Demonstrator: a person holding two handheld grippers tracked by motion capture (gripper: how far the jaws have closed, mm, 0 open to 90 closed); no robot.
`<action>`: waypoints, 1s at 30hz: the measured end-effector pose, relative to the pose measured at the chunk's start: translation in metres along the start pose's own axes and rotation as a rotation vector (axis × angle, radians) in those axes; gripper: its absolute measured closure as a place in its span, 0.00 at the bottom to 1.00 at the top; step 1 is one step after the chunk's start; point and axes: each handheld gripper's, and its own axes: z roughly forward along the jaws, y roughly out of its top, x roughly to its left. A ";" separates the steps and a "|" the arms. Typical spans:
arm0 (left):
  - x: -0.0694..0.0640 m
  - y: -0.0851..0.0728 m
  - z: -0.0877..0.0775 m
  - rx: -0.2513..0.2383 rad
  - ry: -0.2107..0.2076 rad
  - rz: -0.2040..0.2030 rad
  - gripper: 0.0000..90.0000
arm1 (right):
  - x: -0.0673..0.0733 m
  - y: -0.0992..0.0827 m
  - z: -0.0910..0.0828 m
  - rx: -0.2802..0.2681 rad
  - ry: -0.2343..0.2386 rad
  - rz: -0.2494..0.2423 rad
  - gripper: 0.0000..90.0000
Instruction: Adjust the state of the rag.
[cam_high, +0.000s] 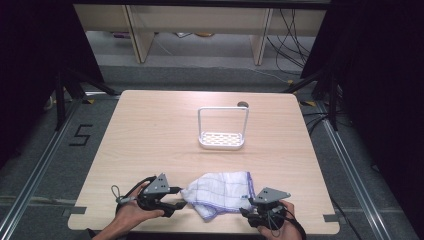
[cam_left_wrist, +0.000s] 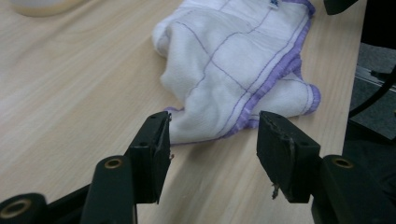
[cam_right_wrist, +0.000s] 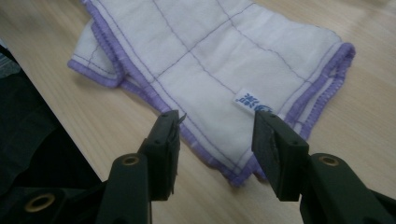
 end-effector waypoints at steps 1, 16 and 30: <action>0.000 0.000 0.004 0.004 0.002 -0.005 0.49 | 0.001 0.000 0.001 -0.008 0.002 -0.004 0.59; 0.006 -0.001 0.009 -0.009 0.005 -0.020 0.87 | 0.015 0.009 0.028 0.019 0.012 -0.086 0.77; 0.002 0.009 -0.006 -0.048 -0.054 -0.001 0.94 | 0.011 0.008 0.020 -0.008 0.020 -0.053 0.85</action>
